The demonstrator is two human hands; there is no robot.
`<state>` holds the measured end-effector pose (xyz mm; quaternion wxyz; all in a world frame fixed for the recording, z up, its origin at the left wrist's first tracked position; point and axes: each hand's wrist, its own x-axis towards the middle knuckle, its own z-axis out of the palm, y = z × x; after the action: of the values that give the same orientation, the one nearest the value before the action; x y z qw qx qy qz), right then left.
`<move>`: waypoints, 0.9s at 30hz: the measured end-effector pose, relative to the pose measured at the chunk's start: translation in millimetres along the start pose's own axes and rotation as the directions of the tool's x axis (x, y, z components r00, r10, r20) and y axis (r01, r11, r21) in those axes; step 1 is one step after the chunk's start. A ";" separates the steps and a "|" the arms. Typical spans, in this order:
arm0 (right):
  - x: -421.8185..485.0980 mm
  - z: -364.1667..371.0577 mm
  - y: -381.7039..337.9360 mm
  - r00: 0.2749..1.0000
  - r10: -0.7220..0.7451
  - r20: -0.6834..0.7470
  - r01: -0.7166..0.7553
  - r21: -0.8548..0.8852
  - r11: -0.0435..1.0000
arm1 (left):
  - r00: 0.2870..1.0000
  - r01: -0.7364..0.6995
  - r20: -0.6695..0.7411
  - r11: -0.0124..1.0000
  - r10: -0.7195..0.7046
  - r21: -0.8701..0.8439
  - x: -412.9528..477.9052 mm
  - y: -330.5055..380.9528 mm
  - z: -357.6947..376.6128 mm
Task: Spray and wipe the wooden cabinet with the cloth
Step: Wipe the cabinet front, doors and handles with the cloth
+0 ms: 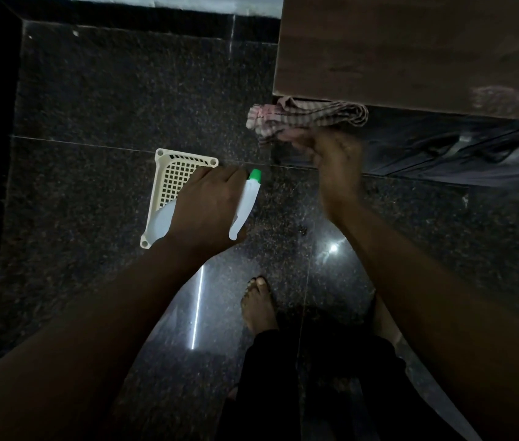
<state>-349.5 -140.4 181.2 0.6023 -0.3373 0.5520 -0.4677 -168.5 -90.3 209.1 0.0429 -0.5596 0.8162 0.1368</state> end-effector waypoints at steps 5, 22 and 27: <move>5.2 2.6 -8.5 0.996 -0.030 0.088 0.035 -0.060 0.998 | 0.999 0.005 0.050 0.998 -0.008 0.070 -0.2 0.3 2.0; 22.9 -33.3 1.7 0.991 -0.071 0.116 0.120 -0.507 0.853 | 1.000 -0.002 0.005 0.998 0.002 0.069 12.1 -1.6 2.2; 27.6 -13.4 5.3 0.959 -0.146 0.242 0.266 -0.598 0.756 | 0.999 -0.014 -0.030 0.997 0.016 0.082 15.2 -2.6 2.2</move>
<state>-363.0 -163.0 164.5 0.4483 -0.6174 0.5779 -0.2895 -172.0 -104.2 203.1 0.0523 -0.5533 0.8259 0.0950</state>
